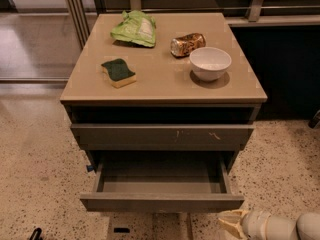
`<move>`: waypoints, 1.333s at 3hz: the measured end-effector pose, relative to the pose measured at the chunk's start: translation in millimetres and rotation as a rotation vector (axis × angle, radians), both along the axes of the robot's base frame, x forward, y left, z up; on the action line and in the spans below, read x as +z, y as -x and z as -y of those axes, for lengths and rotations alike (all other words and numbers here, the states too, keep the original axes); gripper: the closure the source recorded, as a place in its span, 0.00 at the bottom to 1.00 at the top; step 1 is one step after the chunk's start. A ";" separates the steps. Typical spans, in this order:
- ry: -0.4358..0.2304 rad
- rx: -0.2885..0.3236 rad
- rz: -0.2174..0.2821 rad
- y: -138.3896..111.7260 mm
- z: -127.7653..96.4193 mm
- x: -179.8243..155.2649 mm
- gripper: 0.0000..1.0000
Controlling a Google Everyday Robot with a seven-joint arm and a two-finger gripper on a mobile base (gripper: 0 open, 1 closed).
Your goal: Close middle drawer
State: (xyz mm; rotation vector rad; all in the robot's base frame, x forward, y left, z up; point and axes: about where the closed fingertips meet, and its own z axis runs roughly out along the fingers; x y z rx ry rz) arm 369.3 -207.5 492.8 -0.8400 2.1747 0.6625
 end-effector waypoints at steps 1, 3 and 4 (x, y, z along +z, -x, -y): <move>-0.065 -0.020 -0.062 -11.9 -5.8 -56.2 1.00; -0.085 -0.019 -0.086 -67.8 -18.2 -98.8 1.00; -0.074 -0.015 -0.073 -77.8 -20.1 -95.6 1.00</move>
Offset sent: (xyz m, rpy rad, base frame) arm 0.0400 0.0180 -0.1350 0.1451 0.1609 -0.0459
